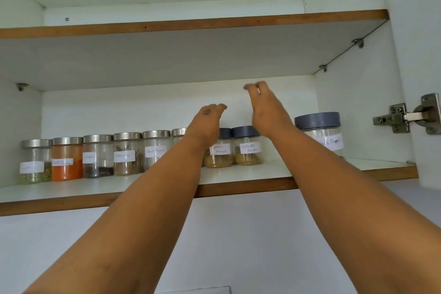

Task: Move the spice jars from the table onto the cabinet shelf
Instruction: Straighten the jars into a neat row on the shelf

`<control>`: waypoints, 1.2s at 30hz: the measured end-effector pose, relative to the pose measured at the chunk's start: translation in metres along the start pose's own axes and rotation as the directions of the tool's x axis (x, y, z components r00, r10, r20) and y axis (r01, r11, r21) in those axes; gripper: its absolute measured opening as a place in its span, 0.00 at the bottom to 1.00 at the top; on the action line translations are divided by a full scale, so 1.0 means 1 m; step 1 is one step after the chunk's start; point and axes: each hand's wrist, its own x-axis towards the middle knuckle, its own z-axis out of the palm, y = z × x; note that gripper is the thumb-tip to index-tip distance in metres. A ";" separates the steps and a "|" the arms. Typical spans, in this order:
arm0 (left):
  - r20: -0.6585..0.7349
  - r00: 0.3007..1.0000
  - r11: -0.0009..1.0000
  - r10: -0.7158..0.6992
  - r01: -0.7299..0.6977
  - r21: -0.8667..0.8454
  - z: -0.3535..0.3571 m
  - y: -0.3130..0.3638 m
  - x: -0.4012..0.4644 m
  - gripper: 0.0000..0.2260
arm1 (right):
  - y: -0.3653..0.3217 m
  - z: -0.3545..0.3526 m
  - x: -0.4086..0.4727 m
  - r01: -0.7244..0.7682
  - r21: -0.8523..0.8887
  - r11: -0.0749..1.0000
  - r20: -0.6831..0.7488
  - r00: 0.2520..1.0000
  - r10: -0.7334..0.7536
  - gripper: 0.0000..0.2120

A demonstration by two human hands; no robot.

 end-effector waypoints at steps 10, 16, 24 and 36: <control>-0.107 0.965 0.954 0.240 -0.215 0.209 0.019 0.103 -0.133 0.27 | 0.034 -0.124 -0.007 -0.224 -0.309 0.925 0.016 0.971 0.240 0.17; -0.161 0.977 0.972 0.138 -0.103 0.210 0.021 0.112 -0.144 0.25 | 0.036 -0.170 -0.032 -0.308 -0.291 0.906 0.357 0.843 0.401 0.19; -0.111 0.983 0.976 0.148 -0.127 0.177 0.018 0.112 -0.143 0.24 | 0.037 -0.150 -0.062 -0.312 -0.291 0.905 0.365 0.838 0.406 0.14; -0.190 0.963 0.969 0.192 -0.155 0.193 0.028 0.110 -0.138 0.26 | 0.015 -0.105 -0.028 -0.084 -0.517 0.852 0.484 0.792 0.372 0.16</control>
